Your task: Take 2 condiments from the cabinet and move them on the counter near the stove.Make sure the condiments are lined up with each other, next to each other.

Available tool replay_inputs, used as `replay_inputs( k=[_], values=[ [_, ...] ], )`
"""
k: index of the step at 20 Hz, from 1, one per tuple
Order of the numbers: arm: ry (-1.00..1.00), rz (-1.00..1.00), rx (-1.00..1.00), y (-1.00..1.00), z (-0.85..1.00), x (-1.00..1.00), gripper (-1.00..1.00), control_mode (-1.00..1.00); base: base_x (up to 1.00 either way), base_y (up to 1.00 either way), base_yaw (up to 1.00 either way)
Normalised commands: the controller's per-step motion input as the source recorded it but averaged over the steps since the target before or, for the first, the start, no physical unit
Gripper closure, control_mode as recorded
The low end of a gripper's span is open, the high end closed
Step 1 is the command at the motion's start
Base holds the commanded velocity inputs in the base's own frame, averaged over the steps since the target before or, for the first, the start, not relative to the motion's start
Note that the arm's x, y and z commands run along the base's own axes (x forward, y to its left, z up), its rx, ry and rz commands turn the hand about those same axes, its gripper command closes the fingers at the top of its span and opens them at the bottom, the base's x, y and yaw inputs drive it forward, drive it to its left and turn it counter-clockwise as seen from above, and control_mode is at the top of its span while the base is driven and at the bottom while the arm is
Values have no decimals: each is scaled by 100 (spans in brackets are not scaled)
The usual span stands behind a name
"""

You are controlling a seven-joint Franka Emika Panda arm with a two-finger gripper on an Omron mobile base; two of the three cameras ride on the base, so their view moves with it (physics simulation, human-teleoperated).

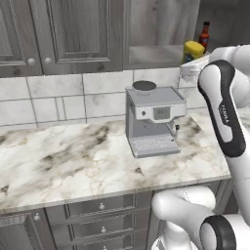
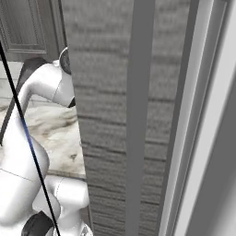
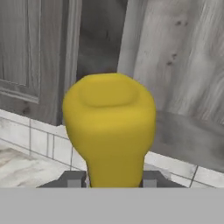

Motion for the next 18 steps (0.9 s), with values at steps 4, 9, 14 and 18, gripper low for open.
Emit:
replay_inputs(
  k=[4, 9, 14, 18],
  values=[
    [7, -19, 3, 0, -9, -99, 100, -100, 0, 0, 0],
    [14, -10, 1, 0, -42, -84, 100, -100, 0, 0, 0],
    [9, -1, 8, 0, -23, -80, 100, -100, 0, 0, 0],
    [-2, 0, 1, 2, -3, -38, 100, -100, 0, 0, 0]
  ],
)
